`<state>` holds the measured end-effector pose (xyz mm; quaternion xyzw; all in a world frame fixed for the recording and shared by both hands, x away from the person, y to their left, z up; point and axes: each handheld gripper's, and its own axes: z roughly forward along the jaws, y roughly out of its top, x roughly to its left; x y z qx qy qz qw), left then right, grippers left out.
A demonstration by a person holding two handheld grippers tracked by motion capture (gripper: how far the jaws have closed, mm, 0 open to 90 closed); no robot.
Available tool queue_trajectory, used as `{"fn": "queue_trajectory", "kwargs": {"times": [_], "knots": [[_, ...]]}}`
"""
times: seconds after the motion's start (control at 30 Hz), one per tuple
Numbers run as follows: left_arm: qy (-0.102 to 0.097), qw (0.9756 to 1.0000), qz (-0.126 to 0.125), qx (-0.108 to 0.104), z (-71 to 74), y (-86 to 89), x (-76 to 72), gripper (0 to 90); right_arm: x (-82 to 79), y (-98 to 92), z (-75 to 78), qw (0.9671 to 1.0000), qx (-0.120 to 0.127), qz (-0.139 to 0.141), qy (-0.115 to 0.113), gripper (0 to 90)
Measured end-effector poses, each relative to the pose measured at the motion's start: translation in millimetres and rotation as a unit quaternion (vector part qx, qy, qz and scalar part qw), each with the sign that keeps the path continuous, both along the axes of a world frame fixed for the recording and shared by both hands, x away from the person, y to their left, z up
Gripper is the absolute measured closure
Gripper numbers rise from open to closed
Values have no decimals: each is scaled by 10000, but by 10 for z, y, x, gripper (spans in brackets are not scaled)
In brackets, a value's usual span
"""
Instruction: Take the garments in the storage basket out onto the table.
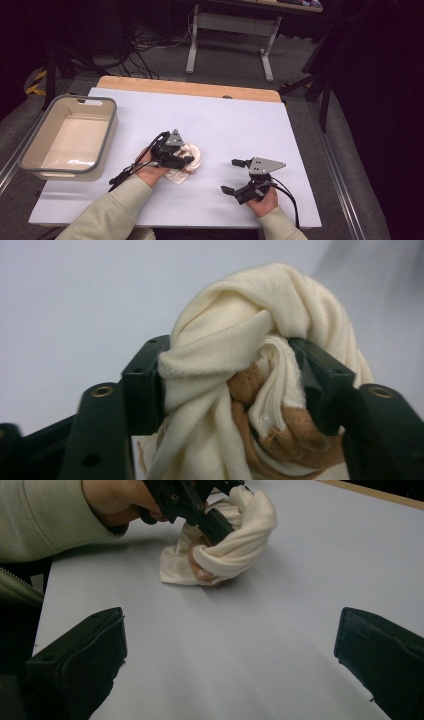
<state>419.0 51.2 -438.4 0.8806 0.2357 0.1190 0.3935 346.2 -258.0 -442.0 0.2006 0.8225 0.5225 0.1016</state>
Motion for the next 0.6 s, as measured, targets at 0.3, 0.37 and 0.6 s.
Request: {"fn": "queue_trajectory", "kwargs": {"times": [0.3,0.37,0.6], "knots": [[2,9999,15,-139,125,124,-15,251,-1,-7,3,10000,20,-13,5,9],[-43,9997,27,-226,209,186,-57,243,6,-9,7,10000,29,-24,6,9],[-140,9981,74,-598,379,490,-166,333,25,-33,43,9996,257,-105,38,5]]}}
